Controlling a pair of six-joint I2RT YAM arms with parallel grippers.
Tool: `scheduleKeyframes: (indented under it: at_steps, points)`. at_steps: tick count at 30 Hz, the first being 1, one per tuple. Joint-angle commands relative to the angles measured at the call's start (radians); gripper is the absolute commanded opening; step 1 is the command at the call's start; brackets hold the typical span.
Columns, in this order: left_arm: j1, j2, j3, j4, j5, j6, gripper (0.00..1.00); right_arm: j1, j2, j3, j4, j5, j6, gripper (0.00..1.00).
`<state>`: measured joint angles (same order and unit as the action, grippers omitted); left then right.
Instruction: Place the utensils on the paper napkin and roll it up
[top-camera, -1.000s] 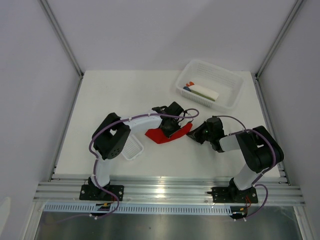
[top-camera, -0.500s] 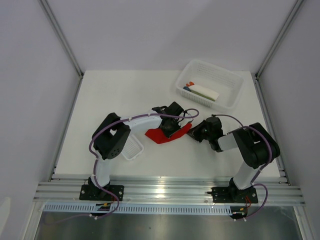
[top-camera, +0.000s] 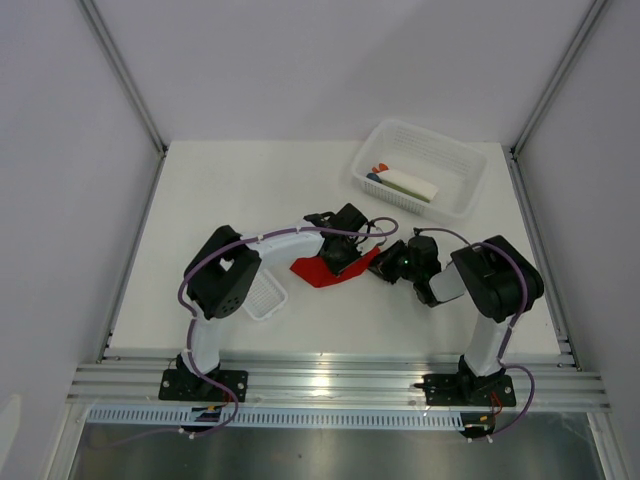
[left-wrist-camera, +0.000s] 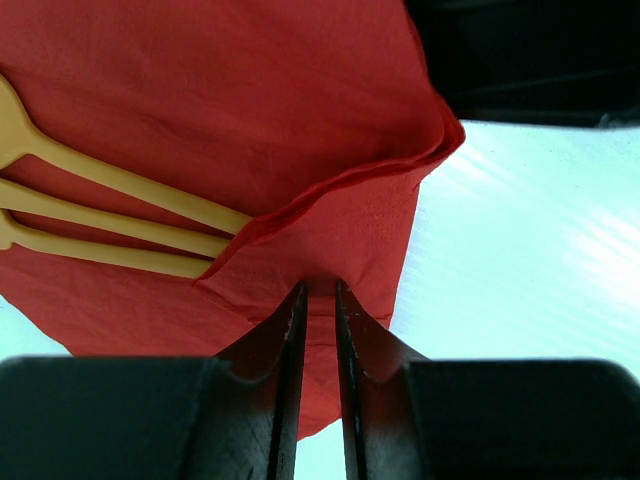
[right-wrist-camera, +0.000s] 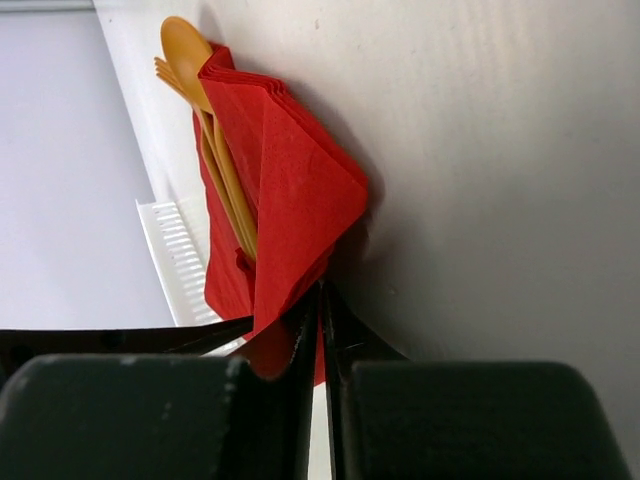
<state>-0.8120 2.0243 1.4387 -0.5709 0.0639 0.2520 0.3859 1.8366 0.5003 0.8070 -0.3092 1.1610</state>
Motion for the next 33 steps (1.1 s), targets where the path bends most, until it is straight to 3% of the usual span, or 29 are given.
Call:
scheduleKeyframes:
  at_steps: [1,12,24,33]
  points:
    - [0.008,-0.001,-0.009,0.002,0.004,0.015,0.21,0.015,0.046,0.004,0.039,-0.022,-0.004,0.09]
    - [0.008,0.005,-0.015,0.006,-0.001,0.018,0.22,0.025,0.044,0.029,0.153,-0.033,-0.072,0.09]
    - [0.01,-0.002,-0.015,0.011,0.002,0.018,0.22,0.09,0.085,0.116,0.086,-0.087,-0.095,0.08]
    - [0.01,-0.013,-0.032,0.013,0.01,0.016,0.23,0.108,0.024,0.127,-0.049,-0.068,-0.179,0.08]
